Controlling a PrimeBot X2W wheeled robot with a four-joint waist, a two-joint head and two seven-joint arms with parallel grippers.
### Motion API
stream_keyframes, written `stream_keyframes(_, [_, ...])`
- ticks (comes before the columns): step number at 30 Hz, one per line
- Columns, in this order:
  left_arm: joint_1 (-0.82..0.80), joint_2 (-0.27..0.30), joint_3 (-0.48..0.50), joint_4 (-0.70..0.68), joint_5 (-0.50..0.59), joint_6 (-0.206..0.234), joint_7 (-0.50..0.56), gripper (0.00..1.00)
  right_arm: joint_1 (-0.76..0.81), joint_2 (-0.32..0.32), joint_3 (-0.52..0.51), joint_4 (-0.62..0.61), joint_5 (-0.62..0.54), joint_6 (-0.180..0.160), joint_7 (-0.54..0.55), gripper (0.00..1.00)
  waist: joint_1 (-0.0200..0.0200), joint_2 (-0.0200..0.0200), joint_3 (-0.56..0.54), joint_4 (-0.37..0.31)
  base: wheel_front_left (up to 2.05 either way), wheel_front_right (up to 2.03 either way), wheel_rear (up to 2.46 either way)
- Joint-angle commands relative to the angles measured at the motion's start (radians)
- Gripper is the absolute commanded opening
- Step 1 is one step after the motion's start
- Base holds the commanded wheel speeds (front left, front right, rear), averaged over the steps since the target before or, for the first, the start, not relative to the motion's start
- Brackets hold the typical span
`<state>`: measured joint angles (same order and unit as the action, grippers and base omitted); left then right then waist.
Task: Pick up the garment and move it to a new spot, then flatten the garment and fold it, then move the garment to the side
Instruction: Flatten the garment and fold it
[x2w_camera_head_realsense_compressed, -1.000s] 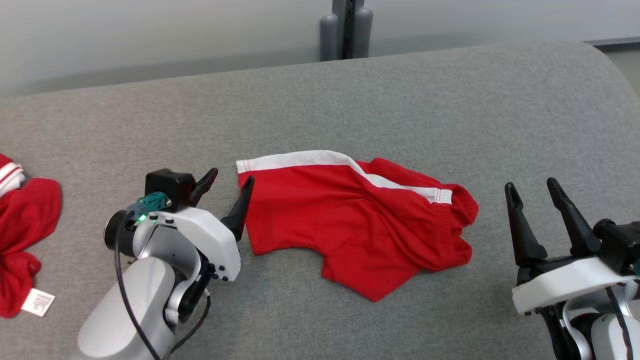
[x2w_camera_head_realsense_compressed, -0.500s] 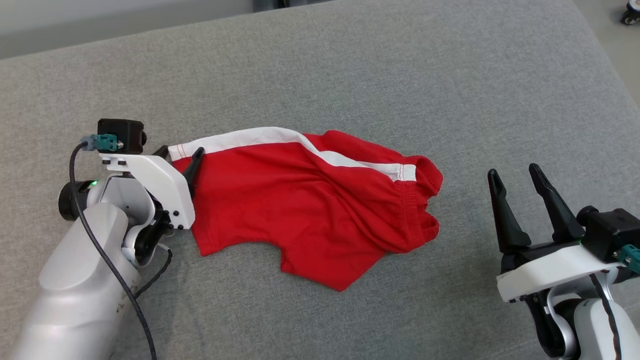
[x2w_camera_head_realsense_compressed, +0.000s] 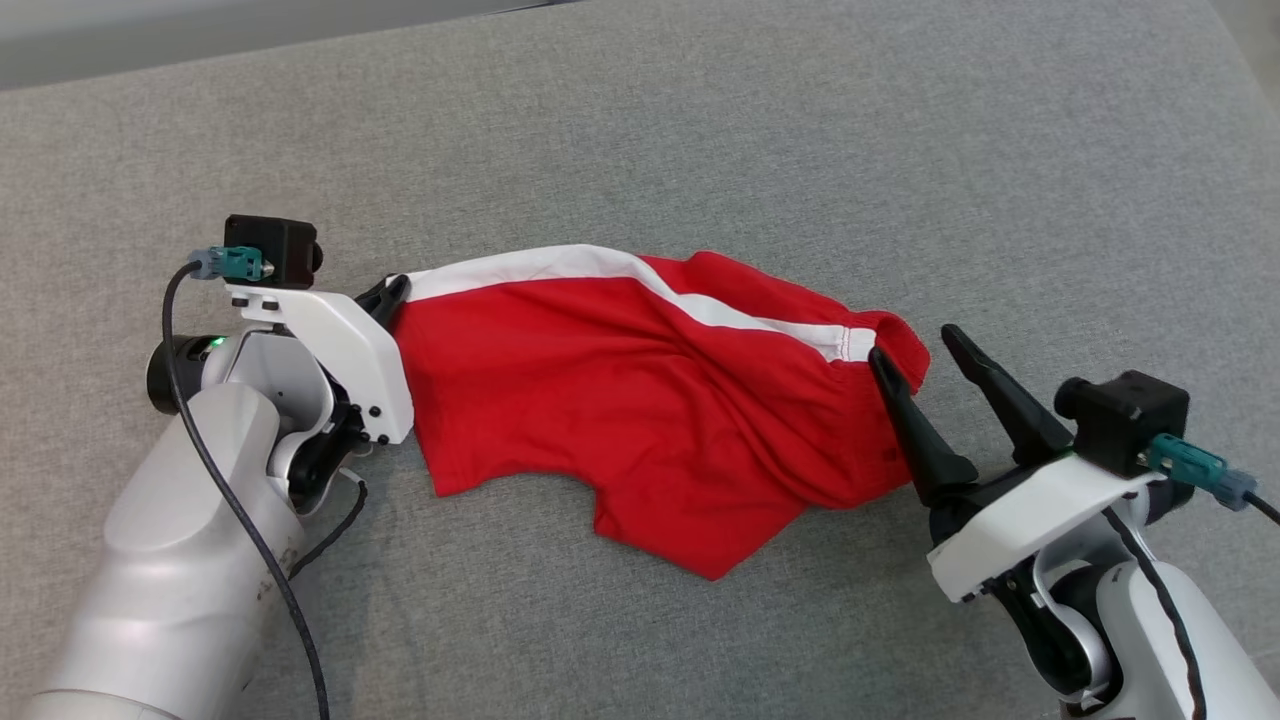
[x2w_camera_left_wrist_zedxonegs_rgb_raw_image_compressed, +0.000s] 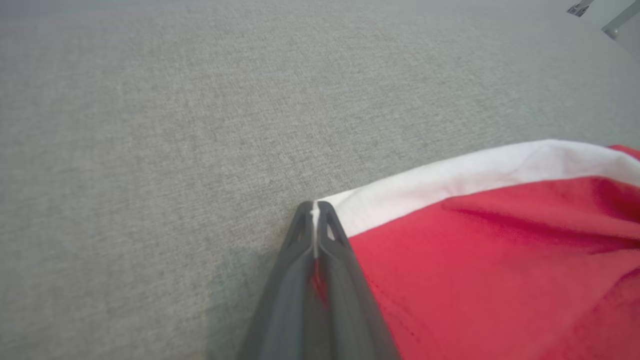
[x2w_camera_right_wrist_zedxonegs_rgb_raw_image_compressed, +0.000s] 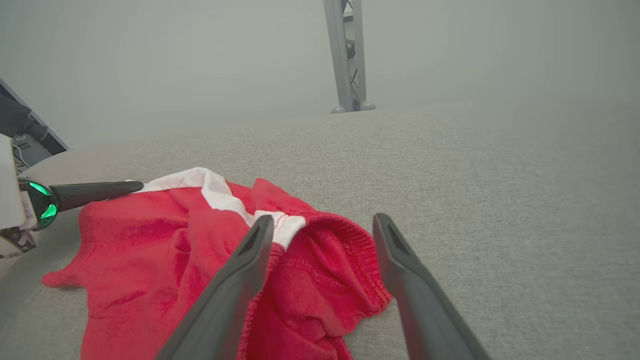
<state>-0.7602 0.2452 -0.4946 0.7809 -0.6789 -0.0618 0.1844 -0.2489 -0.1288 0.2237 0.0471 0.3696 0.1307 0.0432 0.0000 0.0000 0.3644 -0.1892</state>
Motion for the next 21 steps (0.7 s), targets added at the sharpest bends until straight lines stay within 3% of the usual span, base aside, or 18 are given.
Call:
stream_keyframes(1, [-0.013, 0.002, -0.006, 0.006, 0.007, -0.007, -0.004, 0.0, -0.023, -0.017, 0.018, 0.007, 0.026, 0.0, 0.02, 1.0, 0.0, 0.0, 0.002, 0.013, 0.0, 0.0, 0.0])
stream_keyframes(11, [-0.038, -0.026, -0.041, 0.032, 0.024, -0.021, -0.033, 0.0, -0.097, -0.058, 0.115, 0.069, 0.158, 0.0, 0.108, 0.97, 0.0, 0.0, 0.007, 0.054, 0.0, 0.0, 0.0])
stream_keyframes(12, [-0.04, -0.027, -0.042, 0.033, 0.027, -0.021, -0.041, 0.0, -0.096, -0.056, 0.117, 0.072, 0.17, 0.0, 0.109, 0.39, 0.0, 0.0, 0.007, 0.056, 0.0, 0.0, 0.0])
stream_keyframes(13, [-0.041, -0.028, -0.044, 0.035, 0.028, -0.022, -0.047, 0.0, -0.099, -0.055, 0.12, 0.071, 0.185, 0.0, 0.106, 0.05, 0.0, 0.0, 0.005, 0.058, 0.0, 0.0, 0.0])
stream_keyframes(14, [-0.042, -0.027, -0.045, 0.038, 0.031, -0.02, -0.063, 0.0, -0.102, -0.061, 0.12, 0.07, 0.205, 0.0, 0.101, 0.0, 0.0, 0.0, 0.002, 0.06, 0.0, 0.0, 0.0])
stream_keyframes(21, [-0.041, -0.008, -0.03, 0.02, 0.037, -0.006, -0.141, 0.0, -0.098, -0.081, 0.08, 0.027, 0.229, 0.0, 0.036, 0.0, 0.0, 0.0, -0.021, 0.061, 0.0, 0.0, 0.0])
